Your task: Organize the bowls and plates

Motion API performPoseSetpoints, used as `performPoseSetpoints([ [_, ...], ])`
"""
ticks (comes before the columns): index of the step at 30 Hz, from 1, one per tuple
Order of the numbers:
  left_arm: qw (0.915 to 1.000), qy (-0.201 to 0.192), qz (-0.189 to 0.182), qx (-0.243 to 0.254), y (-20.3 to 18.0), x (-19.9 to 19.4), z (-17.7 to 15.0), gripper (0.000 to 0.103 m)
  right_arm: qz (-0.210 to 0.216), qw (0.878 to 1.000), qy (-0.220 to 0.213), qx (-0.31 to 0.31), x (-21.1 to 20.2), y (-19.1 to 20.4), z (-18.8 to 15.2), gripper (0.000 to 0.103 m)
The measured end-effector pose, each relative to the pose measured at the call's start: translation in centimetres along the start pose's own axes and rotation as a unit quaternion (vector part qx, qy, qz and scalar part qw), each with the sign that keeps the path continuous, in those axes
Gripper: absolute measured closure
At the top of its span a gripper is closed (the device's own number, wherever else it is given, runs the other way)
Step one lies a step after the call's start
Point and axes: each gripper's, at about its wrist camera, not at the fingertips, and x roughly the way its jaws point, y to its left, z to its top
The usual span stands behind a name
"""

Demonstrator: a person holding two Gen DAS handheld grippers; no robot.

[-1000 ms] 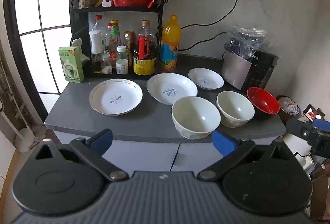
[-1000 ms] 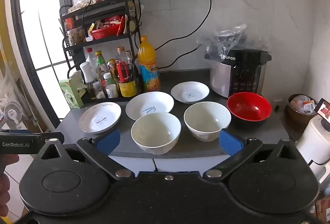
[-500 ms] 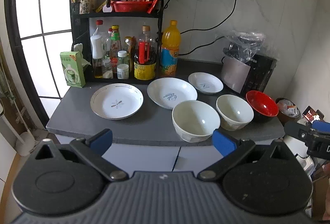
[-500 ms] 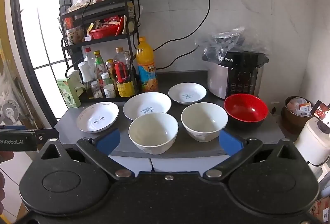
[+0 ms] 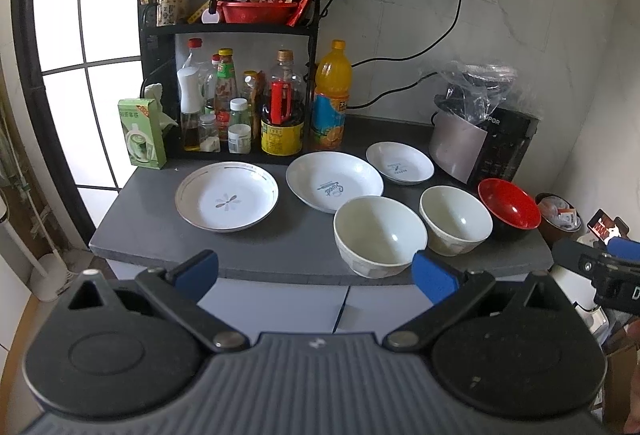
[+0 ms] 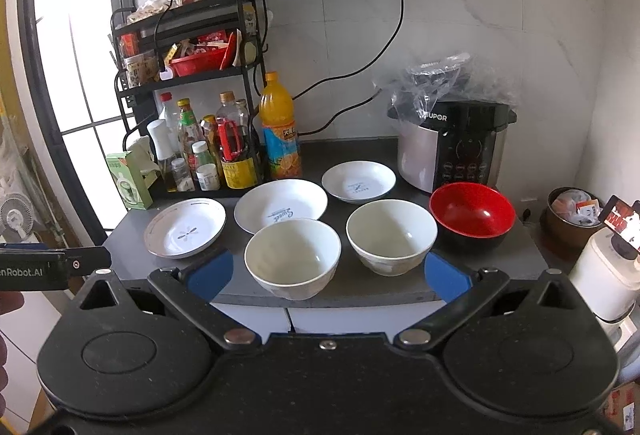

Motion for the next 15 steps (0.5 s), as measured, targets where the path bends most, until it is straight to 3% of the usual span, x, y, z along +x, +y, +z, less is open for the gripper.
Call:
performPoseSetpoints([
  [15,1.0000,-0.004,-0.002,-0.006,-0.13,-0.16,-0.18,0.001,-0.011,1.000,0.002,0.002,-0.06,-0.05,-0.36,0.000],
])
